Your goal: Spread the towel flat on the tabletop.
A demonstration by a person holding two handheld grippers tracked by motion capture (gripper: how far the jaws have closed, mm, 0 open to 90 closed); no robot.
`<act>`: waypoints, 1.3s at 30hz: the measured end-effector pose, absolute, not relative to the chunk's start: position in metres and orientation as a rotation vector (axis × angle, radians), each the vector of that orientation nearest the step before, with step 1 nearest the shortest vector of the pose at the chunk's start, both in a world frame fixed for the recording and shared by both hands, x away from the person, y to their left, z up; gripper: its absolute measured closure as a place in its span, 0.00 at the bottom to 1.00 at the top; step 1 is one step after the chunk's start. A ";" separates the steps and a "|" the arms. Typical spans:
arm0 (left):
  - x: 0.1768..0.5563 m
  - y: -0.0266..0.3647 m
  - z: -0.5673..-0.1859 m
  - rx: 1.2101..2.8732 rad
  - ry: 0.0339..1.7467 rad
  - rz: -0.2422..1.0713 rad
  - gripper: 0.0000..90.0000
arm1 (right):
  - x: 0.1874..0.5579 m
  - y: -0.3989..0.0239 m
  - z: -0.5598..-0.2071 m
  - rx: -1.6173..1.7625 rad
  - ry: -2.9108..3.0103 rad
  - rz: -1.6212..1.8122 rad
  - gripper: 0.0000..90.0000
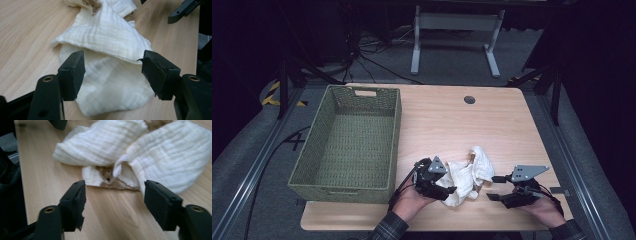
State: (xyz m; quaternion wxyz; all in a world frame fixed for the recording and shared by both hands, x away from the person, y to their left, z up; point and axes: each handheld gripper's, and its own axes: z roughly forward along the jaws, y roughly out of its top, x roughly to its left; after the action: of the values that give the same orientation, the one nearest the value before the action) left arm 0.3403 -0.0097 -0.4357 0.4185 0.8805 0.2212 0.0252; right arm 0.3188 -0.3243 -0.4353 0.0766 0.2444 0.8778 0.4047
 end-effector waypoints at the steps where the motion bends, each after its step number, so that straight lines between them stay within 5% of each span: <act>1: 0.337 -0.011 -0.437 2.226 0.543 0.052 0.43 | 0.317 -0.319 -0.435 0.713 2.638 1.212 0.48; 10: 0.324 -0.015 -0.443 2.258 0.491 0.017 0.45 | 0.320 -0.299 -0.440 0.686 2.701 1.213 0.66; 21: 0.319 -0.032 -0.456 2.345 0.444 0.011 0.47 | 0.325 -0.283 -0.449 0.641 2.751 1.171 0.74; 29: 0.323 -0.032 -0.460 2.368 0.470 0.023 0.75 | 0.327 -0.280 -0.454 0.620 2.759 1.142 0.81; 30: 0.323 -0.032 -0.460 2.362 0.482 0.012 0.86 | 0.327 -0.279 -0.455 0.608 2.761 1.128 0.87; 33: 0.326 -0.031 -0.460 2.366 0.471 -0.020 0.96 | 0.327 -0.279 -0.456 0.596 2.769 1.115 0.95; 39: 0.325 -0.029 -0.452 2.344 0.469 -0.022 0.98 | 0.328 -0.283 -0.452 0.600 2.761 1.141 0.97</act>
State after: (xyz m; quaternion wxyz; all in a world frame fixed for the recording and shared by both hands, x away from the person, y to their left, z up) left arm 0.3253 -0.0293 -0.4524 0.3669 0.9121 0.1827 -0.0087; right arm 0.3280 -0.2834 -0.4522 0.0472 0.1968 0.9051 0.3740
